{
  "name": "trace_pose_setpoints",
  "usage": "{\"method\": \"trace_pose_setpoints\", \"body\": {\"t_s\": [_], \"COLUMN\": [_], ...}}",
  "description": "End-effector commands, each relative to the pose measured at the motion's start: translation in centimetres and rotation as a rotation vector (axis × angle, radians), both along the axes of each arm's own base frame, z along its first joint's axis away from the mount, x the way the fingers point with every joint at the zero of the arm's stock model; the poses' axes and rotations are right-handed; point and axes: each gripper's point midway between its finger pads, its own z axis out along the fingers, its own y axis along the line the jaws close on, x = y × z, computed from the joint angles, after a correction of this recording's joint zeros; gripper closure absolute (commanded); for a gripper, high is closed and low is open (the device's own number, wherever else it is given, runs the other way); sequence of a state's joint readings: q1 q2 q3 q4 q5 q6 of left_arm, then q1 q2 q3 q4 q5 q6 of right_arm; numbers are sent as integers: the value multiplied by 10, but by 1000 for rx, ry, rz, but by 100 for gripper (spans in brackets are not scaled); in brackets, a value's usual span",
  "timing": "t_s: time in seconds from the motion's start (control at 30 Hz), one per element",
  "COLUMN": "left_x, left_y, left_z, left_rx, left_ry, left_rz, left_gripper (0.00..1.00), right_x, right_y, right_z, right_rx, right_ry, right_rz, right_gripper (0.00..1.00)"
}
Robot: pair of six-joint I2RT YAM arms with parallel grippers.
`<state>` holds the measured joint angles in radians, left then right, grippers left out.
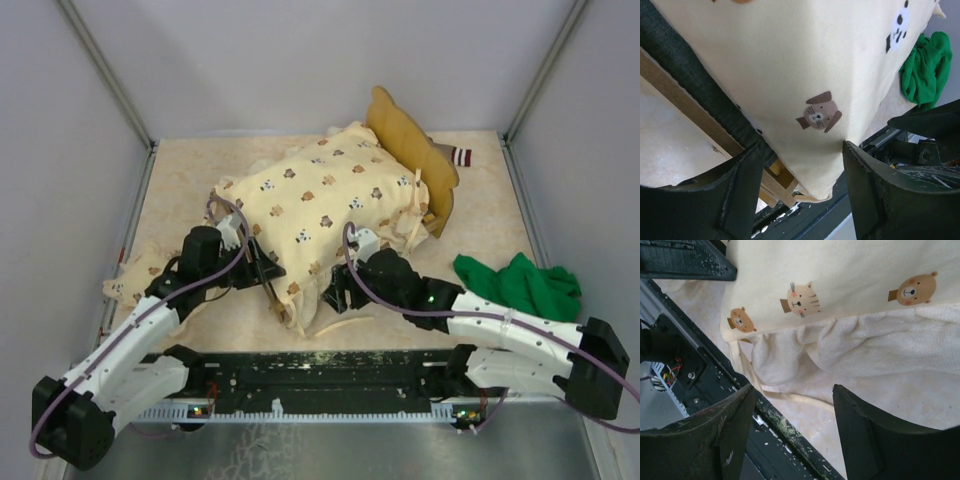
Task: Set up the pet bed
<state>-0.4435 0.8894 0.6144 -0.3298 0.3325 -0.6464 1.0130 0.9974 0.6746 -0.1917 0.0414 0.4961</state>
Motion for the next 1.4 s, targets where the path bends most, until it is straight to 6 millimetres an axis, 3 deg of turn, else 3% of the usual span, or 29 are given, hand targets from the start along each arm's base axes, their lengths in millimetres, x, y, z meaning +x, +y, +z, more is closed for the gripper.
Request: {"method": "trace_pose_setpoints", "body": {"t_s": [0.0,0.07,0.23,0.27,0.3,0.47,0.6,0.73,0.97,1.1,1.37], "left_x": [0,3,21,27,34,66,79,84,89,94,100], "left_y": [-10,-13,-22,-22,-23,-27,-35,-39,-36,-34,-35], "left_z": [0,2,31,41,51,100,117,120,114,122,129], "left_rx": [-82,-117,-193,-198,-200,-200,-212,-224,-209,-198,-187], "left_ry": [8,5,-70,-99,-132,-268,-296,-293,-299,-332,-362], "left_rz": [18,34,55,63,72,93,83,82,107,117,114], "left_gripper": [31,38,90,98,100,100,100,100,100,100,100], "right_x": [13,12,8,8,6,-2,3,12,5,-4,-5], "right_y": [18,20,25,26,28,37,44,50,71,84,90], "right_z": [29,26,25,27,29,26,19,19,15,14,15], "right_rx": [126,135,135,141,151,194,178,173,196,221,265], "right_ry": [-115,-140,-227,-234,-241,-275,-302,-320,-376,-351,-332], "right_rz": [2,24,96,104,115,161,152,126,222,286,271], "right_gripper": [36,36,36,36,36,36,38,39,36,36,35]}}
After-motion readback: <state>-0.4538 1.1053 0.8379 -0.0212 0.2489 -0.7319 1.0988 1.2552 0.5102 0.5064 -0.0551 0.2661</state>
